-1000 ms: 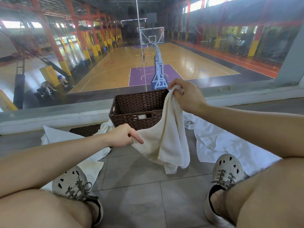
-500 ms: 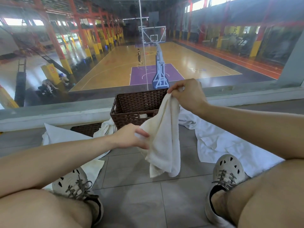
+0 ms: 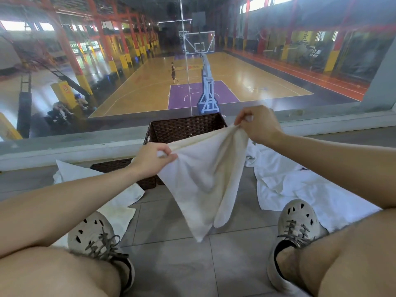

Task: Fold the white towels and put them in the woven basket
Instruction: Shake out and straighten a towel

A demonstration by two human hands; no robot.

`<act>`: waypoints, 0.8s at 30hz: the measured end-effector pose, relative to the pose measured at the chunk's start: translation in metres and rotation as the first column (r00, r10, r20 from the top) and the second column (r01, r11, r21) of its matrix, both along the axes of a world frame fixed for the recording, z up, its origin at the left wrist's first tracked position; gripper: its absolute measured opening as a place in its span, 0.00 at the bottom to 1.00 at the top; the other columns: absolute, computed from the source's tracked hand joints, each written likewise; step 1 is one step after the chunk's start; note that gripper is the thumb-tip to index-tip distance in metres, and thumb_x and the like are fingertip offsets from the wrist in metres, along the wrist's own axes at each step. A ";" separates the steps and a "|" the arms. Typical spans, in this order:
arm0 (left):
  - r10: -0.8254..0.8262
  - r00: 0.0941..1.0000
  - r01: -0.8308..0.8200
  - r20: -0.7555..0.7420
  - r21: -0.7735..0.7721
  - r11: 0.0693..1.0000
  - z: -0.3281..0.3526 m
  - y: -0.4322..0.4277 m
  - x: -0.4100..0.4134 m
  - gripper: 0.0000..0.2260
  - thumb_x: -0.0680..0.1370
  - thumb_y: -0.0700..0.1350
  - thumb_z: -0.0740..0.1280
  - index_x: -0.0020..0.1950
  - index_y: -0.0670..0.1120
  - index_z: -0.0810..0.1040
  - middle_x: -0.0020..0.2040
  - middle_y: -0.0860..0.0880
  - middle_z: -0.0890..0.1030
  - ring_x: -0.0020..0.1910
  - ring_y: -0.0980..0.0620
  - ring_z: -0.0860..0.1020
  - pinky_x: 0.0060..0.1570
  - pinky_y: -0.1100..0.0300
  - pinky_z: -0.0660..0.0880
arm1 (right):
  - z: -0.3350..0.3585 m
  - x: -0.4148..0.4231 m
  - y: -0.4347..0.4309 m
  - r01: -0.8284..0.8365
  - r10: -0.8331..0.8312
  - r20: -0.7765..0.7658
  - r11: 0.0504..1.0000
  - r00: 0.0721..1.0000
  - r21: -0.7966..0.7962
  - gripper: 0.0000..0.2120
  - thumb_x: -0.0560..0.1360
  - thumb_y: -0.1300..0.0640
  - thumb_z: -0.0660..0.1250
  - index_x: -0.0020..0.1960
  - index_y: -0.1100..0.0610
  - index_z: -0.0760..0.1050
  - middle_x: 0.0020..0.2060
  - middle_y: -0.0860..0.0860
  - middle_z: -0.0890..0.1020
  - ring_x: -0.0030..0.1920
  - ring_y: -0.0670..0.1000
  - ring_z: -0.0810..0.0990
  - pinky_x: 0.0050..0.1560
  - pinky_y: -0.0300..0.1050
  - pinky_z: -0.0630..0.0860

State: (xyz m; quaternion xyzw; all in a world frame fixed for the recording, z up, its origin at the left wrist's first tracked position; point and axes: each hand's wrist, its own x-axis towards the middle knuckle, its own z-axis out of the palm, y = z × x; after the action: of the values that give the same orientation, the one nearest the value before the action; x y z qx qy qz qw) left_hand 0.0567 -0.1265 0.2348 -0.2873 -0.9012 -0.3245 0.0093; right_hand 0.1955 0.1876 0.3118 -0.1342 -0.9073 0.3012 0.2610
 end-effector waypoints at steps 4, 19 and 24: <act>0.098 0.994 -0.089 -0.048 0.169 0.982 0.023 -0.014 0.004 0.19 0.76 0.64 0.77 0.38 0.49 0.84 0.41 0.55 0.86 0.47 0.60 0.82 0.52 0.53 0.75 | -0.018 0.008 0.013 -0.080 0.058 0.170 0.989 0.984 0.126 0.14 0.77 0.63 0.68 0.40 0.48 0.86 0.37 0.44 0.84 0.33 0.38 0.77 0.33 0.33 0.67; 0.001 0.974 0.015 -0.225 0.072 0.997 0.078 -0.035 0.010 0.08 0.81 0.52 0.75 0.46 0.51 0.80 0.43 0.57 0.84 0.43 0.58 0.79 0.46 0.50 0.75 | -0.026 0.003 0.035 -0.132 0.088 0.203 0.968 0.975 0.212 0.08 0.77 0.61 0.69 0.43 0.50 0.83 0.41 0.44 0.84 0.40 0.46 0.80 0.46 0.46 0.78; 0.070 0.960 -0.023 -0.272 0.169 0.985 0.077 -0.036 0.006 0.09 0.79 0.56 0.77 0.46 0.53 0.81 0.42 0.56 0.84 0.44 0.58 0.79 0.45 0.51 0.76 | -0.029 0.007 0.040 -0.209 0.125 0.259 0.922 0.958 0.327 0.09 0.76 0.59 0.70 0.47 0.45 0.85 0.40 0.43 0.85 0.42 0.47 0.81 0.48 0.51 0.82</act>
State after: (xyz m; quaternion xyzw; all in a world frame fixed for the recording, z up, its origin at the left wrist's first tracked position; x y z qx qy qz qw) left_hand 0.0624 -0.1629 0.3121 -0.3069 -0.8676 -0.3539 0.1667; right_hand 0.2028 0.2279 0.2829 -0.0415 -0.9788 0.1382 0.1455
